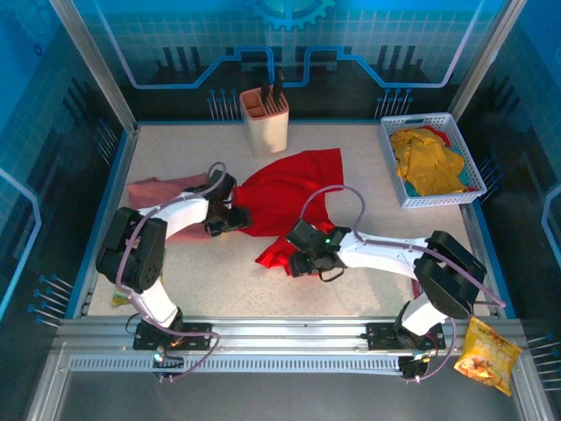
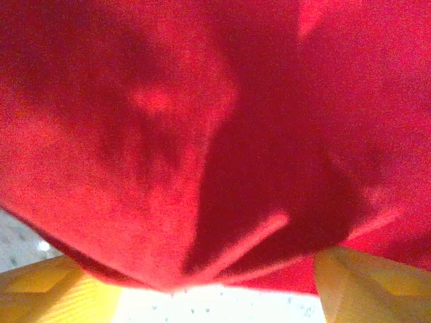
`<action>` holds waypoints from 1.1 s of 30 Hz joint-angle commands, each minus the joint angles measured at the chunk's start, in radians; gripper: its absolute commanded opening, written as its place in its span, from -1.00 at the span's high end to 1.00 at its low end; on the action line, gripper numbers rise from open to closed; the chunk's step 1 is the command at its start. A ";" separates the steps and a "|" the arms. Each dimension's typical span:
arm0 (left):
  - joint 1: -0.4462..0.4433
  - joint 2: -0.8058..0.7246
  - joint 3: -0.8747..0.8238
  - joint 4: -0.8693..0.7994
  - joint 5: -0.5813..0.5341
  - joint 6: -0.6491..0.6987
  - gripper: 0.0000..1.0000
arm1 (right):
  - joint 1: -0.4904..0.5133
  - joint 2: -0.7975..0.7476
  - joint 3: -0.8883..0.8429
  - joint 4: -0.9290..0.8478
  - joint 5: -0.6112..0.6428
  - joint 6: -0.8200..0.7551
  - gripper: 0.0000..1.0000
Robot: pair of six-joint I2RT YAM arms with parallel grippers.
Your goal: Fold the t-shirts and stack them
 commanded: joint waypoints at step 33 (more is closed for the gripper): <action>-0.236 -0.567 -0.252 -0.312 0.153 -0.221 0.85 | -1.059 -0.537 0.028 -0.279 0.049 -0.328 0.18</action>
